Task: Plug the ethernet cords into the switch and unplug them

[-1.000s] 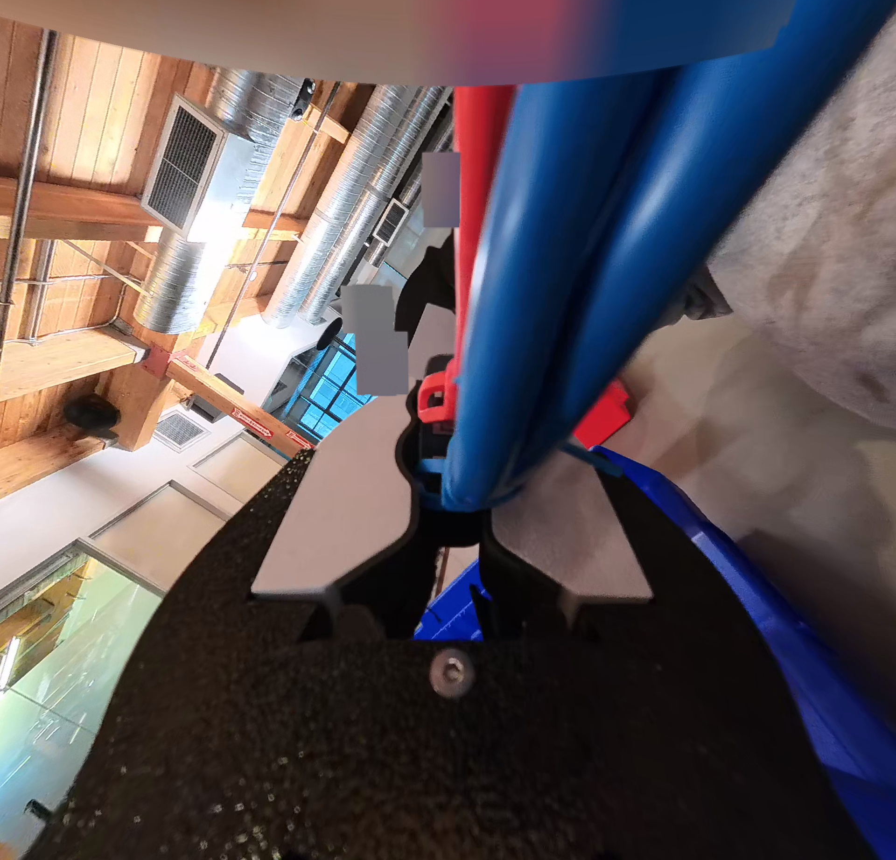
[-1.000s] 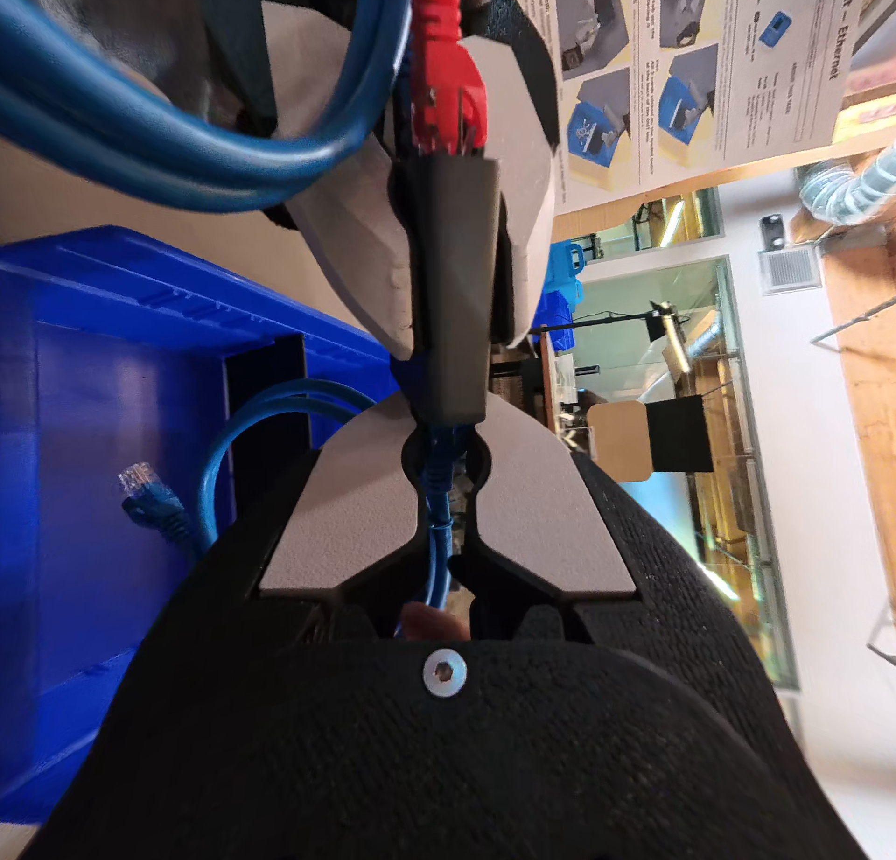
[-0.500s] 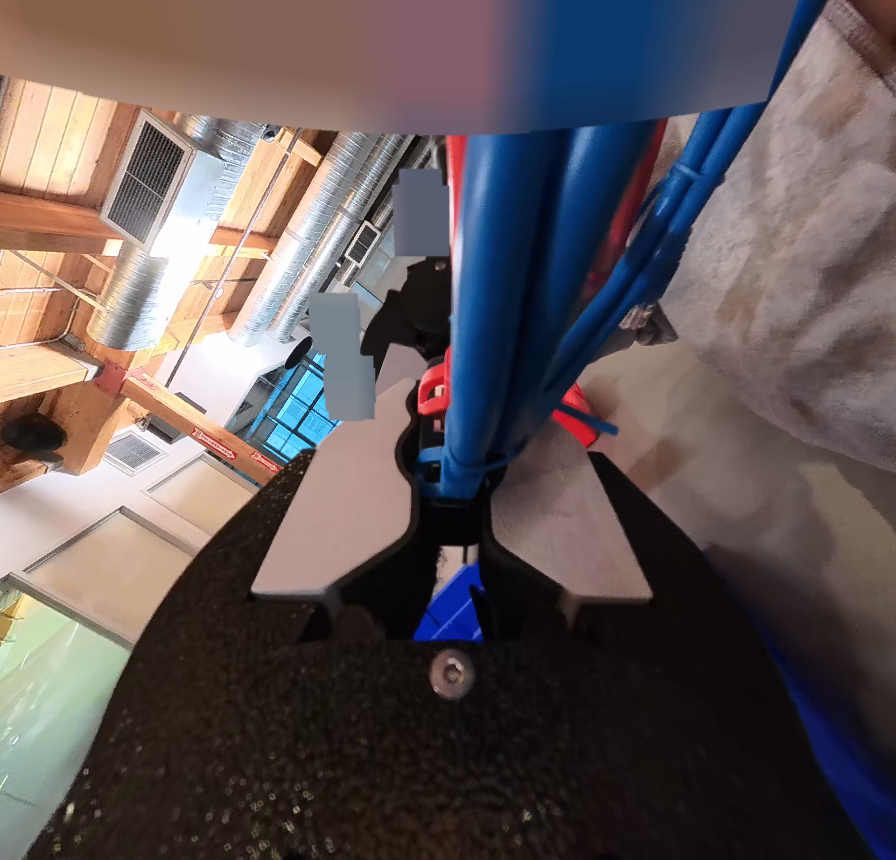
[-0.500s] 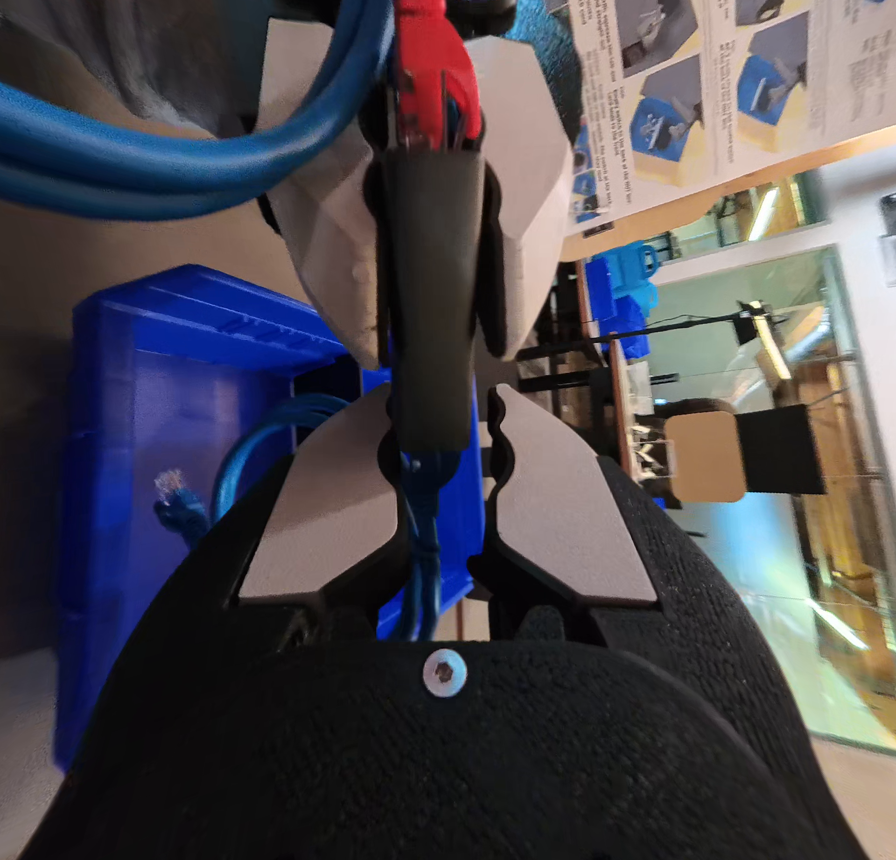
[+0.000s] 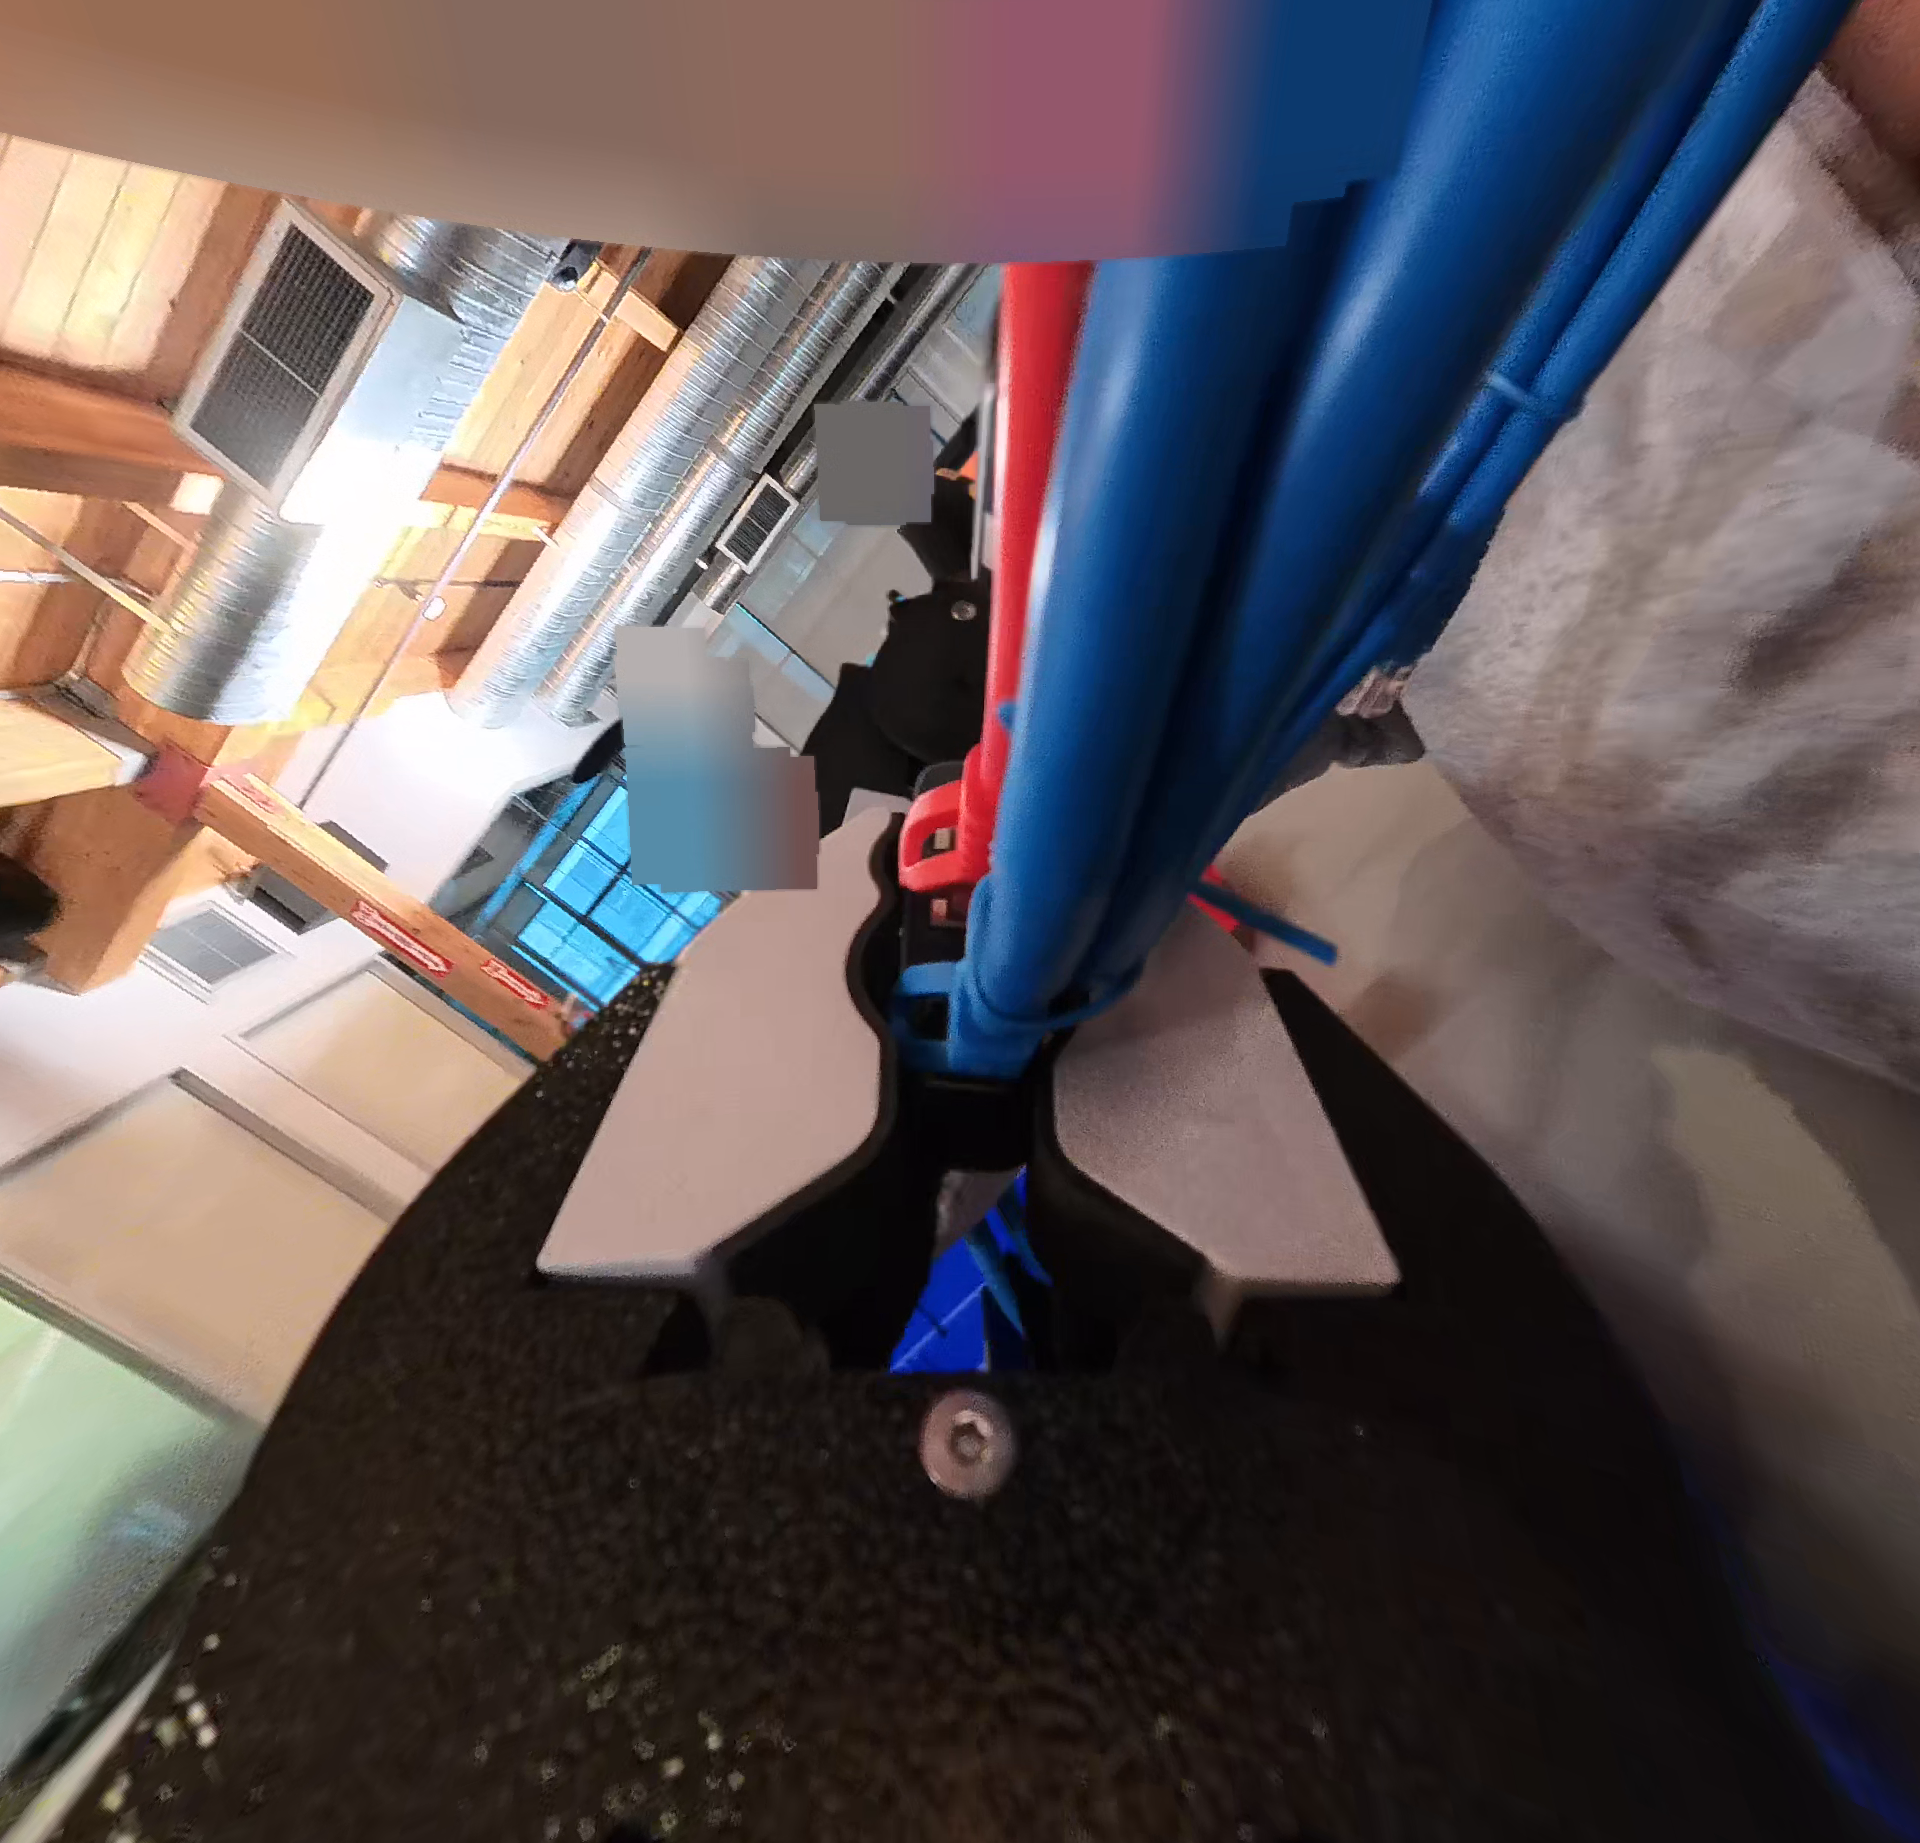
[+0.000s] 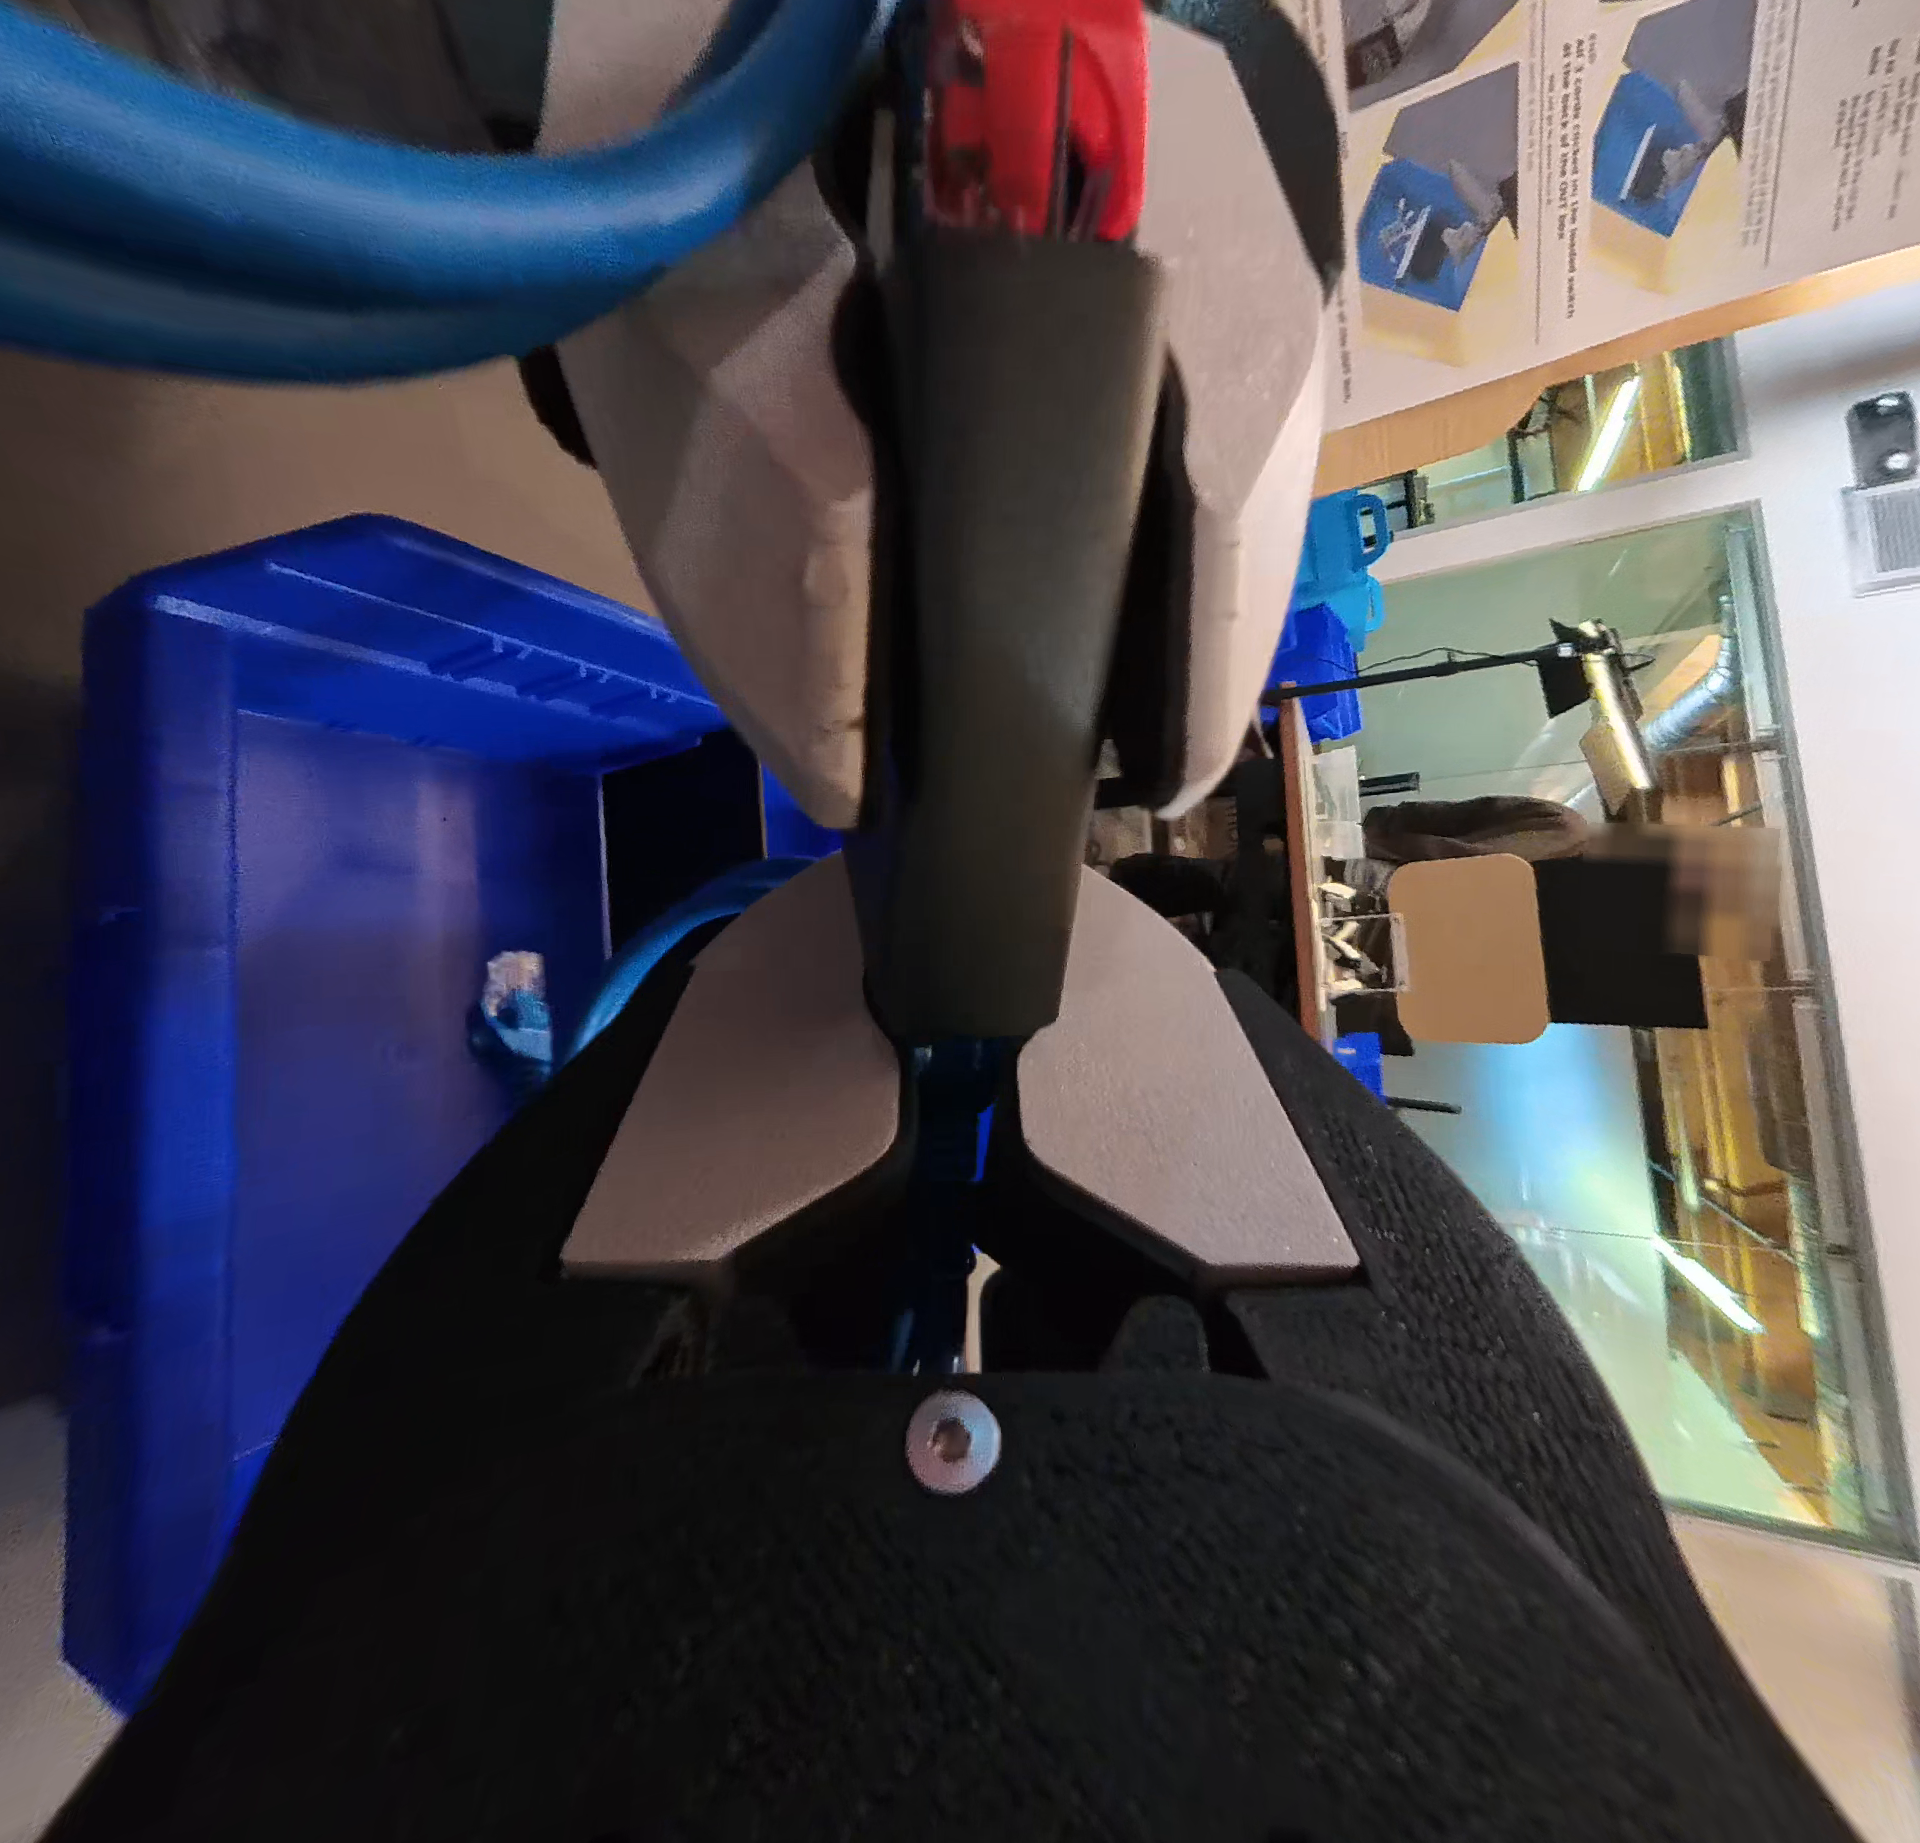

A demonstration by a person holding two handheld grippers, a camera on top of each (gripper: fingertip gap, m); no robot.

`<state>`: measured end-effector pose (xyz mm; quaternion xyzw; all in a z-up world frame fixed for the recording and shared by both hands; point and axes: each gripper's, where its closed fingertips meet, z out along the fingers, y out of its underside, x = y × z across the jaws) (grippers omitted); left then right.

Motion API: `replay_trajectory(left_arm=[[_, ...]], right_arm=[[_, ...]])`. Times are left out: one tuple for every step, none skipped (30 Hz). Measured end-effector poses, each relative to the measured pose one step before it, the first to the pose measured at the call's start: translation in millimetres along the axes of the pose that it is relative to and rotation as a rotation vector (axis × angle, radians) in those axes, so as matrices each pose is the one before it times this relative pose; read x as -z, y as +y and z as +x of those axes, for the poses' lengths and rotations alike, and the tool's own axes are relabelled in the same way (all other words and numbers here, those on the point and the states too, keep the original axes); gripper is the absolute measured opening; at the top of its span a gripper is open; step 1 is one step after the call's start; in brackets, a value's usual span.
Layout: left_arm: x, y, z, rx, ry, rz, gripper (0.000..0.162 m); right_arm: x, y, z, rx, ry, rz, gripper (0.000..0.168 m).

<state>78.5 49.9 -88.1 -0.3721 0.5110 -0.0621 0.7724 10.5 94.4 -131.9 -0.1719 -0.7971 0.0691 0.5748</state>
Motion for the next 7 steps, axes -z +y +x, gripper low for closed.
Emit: replay_trajectory(left_arm=[[-0.07,1.28,-0.17,0.025,0.0078,-0.0053,0.021],[-0.12,2.06,0.59,0.0107,0.0066,-0.0099,0.022],[-0.35,1.19,1.35,0.0093,0.0051,-0.0075,0.021],[-0.48,0.64,1.41,0.0152,0.0068,-0.0056,0.021],[-0.3,0.07,1.39,0.0141,0.0085,0.0,0.022],[-0.34,-0.13,1.73,0.0096,0.008,0.0003,0.022],[-0.45,0.38,1.42,-0.0018,0.0056,-0.0046,0.021]], right_arm=[[-0.24,2.15,1.42,0.04,0.0246,-0.0166,0.008],[-0.51,2.88,1.29,0.0661,0.0316,-0.0236,0.008],[0.0,1.22,-0.06,0.0558,0.0193,-0.0091,0.008],[0.77,0.32,-2.09,0.0233,-0.005,-0.0027,0.009],[1.2,-0.56,-1.95,0.0232,-0.0074,0.0023,0.009],[1.31,-0.45,-1.65,0.038,-0.0028,-0.0001,0.009],[1.25,0.11,-0.54,0.044,0.0024,-0.0021,0.01]])
